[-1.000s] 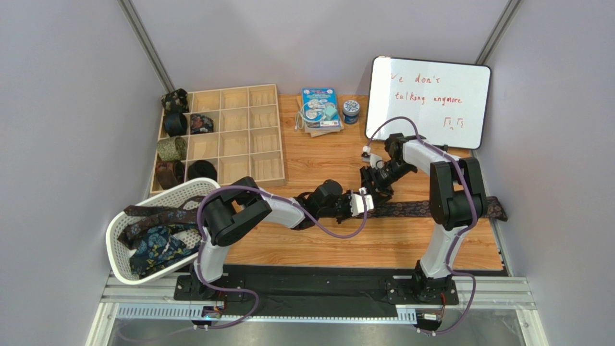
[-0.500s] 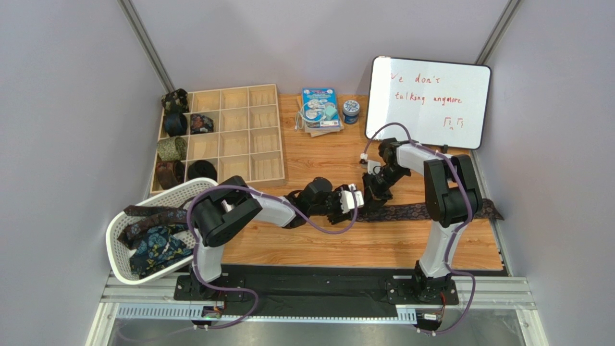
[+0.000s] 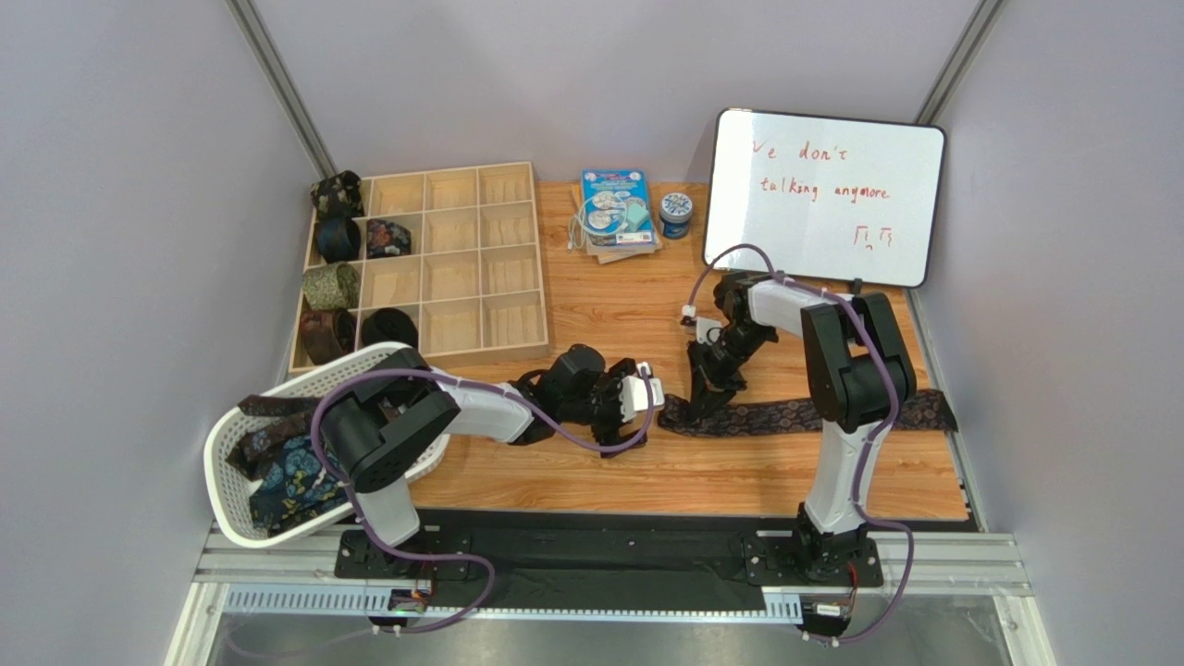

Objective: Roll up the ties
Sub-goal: Roll the tie at the center of the board.

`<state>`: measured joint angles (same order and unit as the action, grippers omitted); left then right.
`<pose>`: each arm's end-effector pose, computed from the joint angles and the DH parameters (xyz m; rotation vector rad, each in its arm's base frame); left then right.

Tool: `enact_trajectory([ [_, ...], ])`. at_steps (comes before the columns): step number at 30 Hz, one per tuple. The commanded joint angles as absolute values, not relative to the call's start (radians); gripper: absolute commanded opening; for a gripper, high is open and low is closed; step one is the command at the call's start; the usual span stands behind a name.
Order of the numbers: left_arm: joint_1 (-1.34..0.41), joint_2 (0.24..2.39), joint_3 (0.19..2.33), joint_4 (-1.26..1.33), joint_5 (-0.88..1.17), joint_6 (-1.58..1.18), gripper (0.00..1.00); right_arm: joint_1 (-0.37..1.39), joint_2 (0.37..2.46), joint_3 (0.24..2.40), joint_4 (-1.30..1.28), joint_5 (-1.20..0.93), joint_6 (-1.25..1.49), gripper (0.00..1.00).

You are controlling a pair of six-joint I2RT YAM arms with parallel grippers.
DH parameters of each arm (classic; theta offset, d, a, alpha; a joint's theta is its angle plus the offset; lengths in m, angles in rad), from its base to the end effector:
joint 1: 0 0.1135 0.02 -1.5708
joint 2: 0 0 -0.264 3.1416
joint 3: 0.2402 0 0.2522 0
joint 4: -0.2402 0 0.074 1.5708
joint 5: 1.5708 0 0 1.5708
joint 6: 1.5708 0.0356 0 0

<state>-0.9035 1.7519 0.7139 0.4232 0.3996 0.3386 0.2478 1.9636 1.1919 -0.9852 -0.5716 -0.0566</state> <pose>0.1939 -0.2685 0.1311 1.4800 1.6686 -0.7517 0.3048 0.0970 0.1274 0.3484 -2.7779 -0.7937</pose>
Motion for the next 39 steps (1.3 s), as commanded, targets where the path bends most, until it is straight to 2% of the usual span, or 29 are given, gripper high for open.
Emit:
enact_trajectory([
  [1, -0.907, 1.755, 0.744, 0.406, 0.414, 0.416, 0.94, 0.279, 1.999, 1.212, -0.905, -0.502, -0.083, 0.0],
  [2, -0.908, 1.761, 0.75, 0.408, 0.413, 0.437, 0.94, 0.284, 2.005, 1.218, -0.914, -0.506, -0.084, 0.0],
  [3, -0.908, 1.772, 0.762, 0.411, 0.414, 0.449, 0.99, 0.287, 2.005, 1.235, -0.917, -0.509, -0.086, 0.0],
  [13, -0.966, 1.824, 0.844, 0.362, 0.443, 0.492, 0.99, 0.337, 2.023, 1.307, -0.956, -0.564, -0.097, 0.0],
  [18, -0.983, 1.885, 0.888, 0.347, 0.371, 0.448, 0.98, 0.354, 2.028, 1.333, -0.977, -0.592, -0.107, 0.0],
  [28, -0.985, 1.907, 0.865, 0.301, 0.268, 0.479, 0.55, 0.357, 1.997, 1.367, -1.038, -0.632, -0.121, 0.0],
  [29, -0.983, 1.901, 0.858, 0.295, 0.279, 0.48, 0.44, 0.359, 1.997, 1.37, -1.042, -0.635, -0.121, 0.0],
  [32, -0.983, 1.894, 0.848, 0.278, 0.278, 0.468, 0.31, 0.359, 1.994, 1.382, -1.055, -0.647, -0.117, 0.0],
  [39, -0.983, 1.876, 0.828, 0.287, 0.296, 0.463, 0.27, 0.354, 2.006, 1.41, -1.072, -0.629, -0.114, 0.0],
])
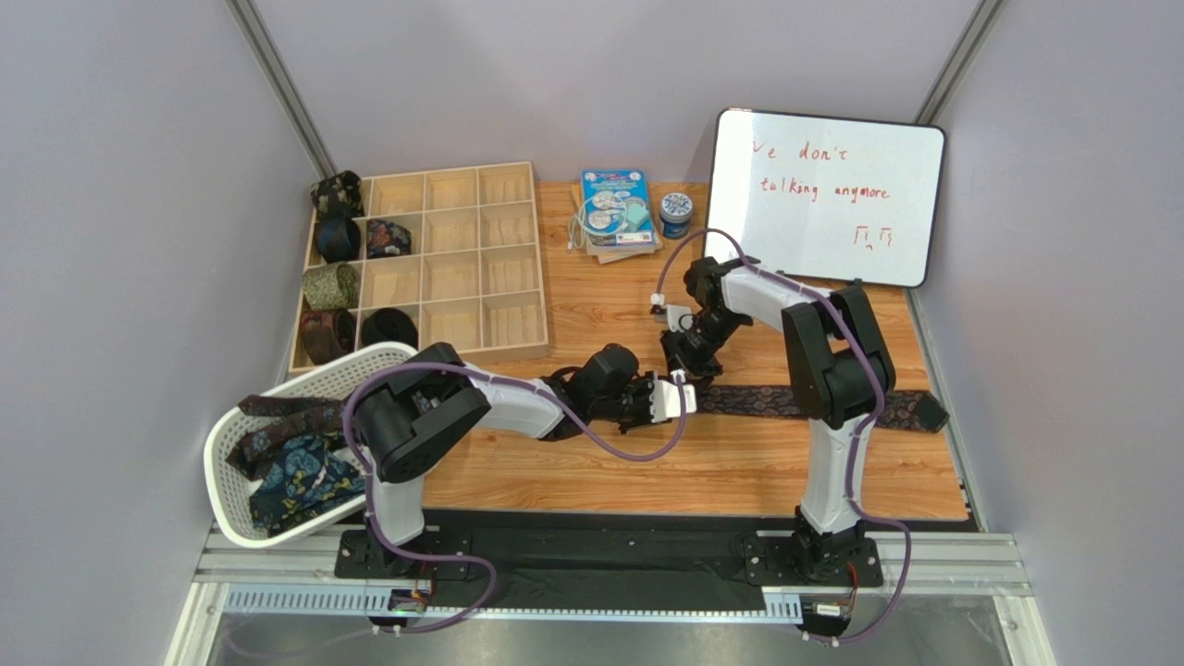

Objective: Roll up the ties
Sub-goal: Roll the tie at the center of the board.

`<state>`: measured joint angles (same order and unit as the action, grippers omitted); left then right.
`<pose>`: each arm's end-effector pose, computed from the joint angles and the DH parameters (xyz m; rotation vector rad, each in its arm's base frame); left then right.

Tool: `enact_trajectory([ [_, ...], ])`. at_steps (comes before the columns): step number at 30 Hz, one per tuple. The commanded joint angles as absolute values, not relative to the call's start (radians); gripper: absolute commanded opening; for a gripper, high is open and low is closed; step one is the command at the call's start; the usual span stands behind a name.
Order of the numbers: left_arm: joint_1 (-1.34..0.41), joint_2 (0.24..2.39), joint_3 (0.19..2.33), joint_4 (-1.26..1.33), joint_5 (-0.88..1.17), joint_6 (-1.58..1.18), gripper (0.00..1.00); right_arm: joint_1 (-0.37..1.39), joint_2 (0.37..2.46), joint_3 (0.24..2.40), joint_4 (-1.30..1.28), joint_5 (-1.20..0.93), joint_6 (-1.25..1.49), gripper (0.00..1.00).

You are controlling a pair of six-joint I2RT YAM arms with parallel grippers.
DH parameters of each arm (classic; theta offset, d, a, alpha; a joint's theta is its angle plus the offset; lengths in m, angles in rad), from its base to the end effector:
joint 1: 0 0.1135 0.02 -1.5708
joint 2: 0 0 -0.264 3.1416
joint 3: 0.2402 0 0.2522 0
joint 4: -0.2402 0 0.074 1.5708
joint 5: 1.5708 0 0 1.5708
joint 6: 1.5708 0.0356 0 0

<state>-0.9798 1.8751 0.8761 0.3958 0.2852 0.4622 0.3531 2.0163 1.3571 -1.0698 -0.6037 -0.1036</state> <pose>0.1985 -0.3138 0.1305 1.5795 1.5454 -0.6022 0.3194 0.1393 0.1471 0.5654 -2.7376 -0.8358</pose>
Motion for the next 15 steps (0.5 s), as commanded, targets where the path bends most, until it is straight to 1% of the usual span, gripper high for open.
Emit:
enact_trajectory([
  [1, -0.983, 1.875, 0.825, 0.288, 0.299, 0.465, 0.27, 0.359, 2.014, 1.411, -1.062, -0.603, -0.112, 0.0],
  [4, -0.979, 1.868, 0.824, 0.29, 0.311, 0.459, 0.46, 0.357, 2.057, 1.414, -1.034, -0.551, -0.113, 0.0],
  [5, -0.973, 1.859, 0.819, 0.296, 0.31, 0.454, 0.55, 0.357, 2.069, 1.416, -1.031, -0.539, -0.114, 0.0],
  [8, -0.951, 1.836, 0.816, 0.299, 0.311, 0.42, 0.64, 0.356, 2.111, 1.41, -1.014, -0.489, -0.112, 0.0],
  [11, -0.927, 1.813, 0.796, 0.339, 0.357, 0.384, 0.71, 0.353, 2.14, 1.41, -0.994, -0.465, -0.094, 0.0],
  [15, -0.905, 1.812, 0.781, 0.4, 0.376, 0.374, 0.75, 0.351, 2.157, 1.413, -0.988, -0.474, -0.086, 0.0],
])
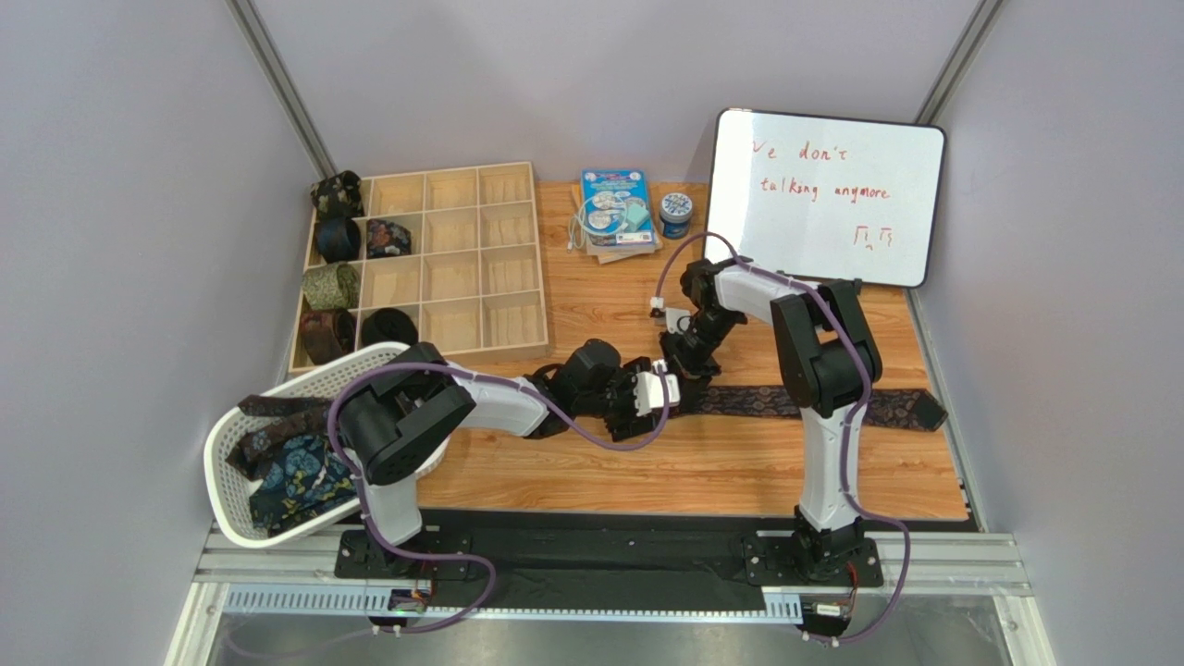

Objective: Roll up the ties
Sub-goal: Roll the tie at the center of the board.

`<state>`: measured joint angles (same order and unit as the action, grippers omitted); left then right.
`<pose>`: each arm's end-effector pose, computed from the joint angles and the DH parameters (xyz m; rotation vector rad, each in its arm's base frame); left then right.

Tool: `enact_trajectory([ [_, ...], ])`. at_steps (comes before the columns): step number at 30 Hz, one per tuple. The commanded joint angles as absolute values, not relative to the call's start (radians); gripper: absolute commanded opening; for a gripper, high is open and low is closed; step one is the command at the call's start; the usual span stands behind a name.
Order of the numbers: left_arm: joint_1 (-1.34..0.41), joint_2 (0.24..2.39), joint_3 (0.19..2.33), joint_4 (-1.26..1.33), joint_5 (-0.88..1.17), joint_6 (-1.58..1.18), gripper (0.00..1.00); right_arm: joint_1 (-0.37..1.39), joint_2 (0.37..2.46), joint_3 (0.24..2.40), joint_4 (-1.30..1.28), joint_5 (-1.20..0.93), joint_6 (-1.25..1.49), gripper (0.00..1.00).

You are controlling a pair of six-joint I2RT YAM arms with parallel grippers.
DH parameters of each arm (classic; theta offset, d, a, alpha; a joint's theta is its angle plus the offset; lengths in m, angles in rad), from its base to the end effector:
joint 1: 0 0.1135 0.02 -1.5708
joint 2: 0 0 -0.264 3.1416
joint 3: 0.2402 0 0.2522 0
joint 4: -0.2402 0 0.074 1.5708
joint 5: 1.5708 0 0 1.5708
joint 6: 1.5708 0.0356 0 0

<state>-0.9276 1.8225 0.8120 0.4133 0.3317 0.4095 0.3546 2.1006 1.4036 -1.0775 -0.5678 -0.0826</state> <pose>0.2041 -0.2916 0.1330 1.5142 1.6029 -0.6532 0.3298 0.1425 0.1282 0.5196 -2.7198 -0.7617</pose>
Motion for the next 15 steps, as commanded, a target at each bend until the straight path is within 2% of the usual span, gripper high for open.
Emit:
enact_trajectory([
  [1, -0.905, 1.815, 0.79, 0.408, 0.37, 0.373, 0.77, 0.351, 2.158, 1.411, -0.988, -0.477, -0.084, 0.0],
  [9, -0.904, 1.824, 0.842, 0.402, 0.439, 0.407, 0.76, 0.351, 2.151, 1.397, -0.989, -0.503, -0.089, 0.0],
  [15, -0.904, 1.873, 0.902, 0.353, 0.422, 0.384, 0.66, 0.354, 2.145, 1.394, -0.991, -0.534, -0.092, 0.0],
])
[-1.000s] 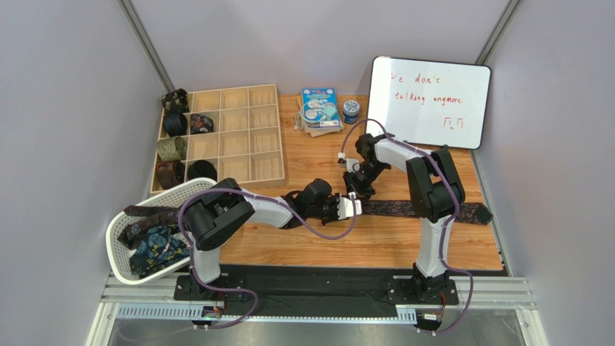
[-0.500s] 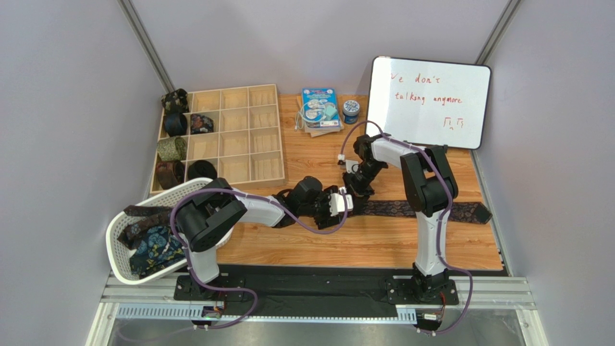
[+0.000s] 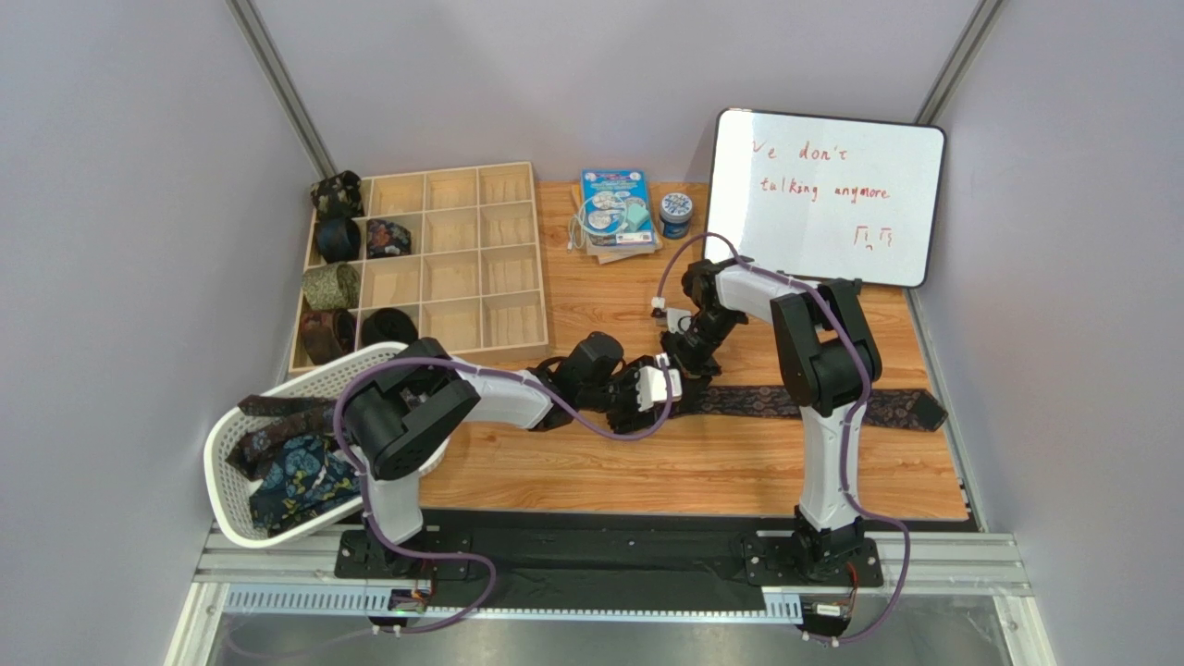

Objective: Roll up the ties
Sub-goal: Roll the tie at the center of the board.

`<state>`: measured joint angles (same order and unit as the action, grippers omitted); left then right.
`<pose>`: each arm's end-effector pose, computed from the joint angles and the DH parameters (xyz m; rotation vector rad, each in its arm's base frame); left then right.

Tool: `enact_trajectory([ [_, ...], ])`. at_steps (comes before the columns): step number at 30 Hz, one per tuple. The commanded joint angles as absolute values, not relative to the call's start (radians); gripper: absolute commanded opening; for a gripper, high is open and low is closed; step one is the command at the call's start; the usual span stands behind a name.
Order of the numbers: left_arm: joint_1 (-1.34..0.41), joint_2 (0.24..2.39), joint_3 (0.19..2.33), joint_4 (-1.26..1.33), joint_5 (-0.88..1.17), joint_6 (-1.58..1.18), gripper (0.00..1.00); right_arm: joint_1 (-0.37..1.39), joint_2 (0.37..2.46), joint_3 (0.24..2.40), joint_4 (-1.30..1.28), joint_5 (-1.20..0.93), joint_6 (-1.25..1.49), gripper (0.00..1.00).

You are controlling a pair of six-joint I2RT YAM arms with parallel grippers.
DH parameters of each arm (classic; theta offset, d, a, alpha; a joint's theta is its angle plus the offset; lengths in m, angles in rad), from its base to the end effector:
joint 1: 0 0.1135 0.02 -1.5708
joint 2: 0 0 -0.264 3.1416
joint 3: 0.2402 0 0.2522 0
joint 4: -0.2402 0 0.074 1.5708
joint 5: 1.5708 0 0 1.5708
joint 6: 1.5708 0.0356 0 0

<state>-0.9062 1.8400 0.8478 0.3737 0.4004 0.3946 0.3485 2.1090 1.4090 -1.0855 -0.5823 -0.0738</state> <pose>0.2120 -0.2930 0.1338 1.5249 1.6216 -0.7235 0.3310 0.1411 0.1269 0.4896 -2.7080 -0.7759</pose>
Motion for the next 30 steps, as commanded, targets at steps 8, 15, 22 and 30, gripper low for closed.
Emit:
enact_trajectory([
  [8, -0.904, 1.919, 0.945, 0.242, 0.388, 0.379, 0.29, 0.364, 2.105, 1.391, -1.015, -0.572, -0.118, 0.0],
  [15, -0.905, 1.873, 0.858, 0.198, 0.426, 0.419, 0.11, 0.284, 2.034, 1.472, -1.162, -0.618, -0.212, 0.28],
  [22, -0.904, 1.865, 0.836, 0.172, 0.476, 0.433, 0.02, 0.236, 2.046, 1.509, -1.181, -0.522, -0.272, 0.39],
  [30, -0.893, 1.836, 0.83, 0.16, 0.511, 0.428, 0.0, 0.272, 2.034, 1.399, -1.102, -0.444, -0.32, 0.52],
])
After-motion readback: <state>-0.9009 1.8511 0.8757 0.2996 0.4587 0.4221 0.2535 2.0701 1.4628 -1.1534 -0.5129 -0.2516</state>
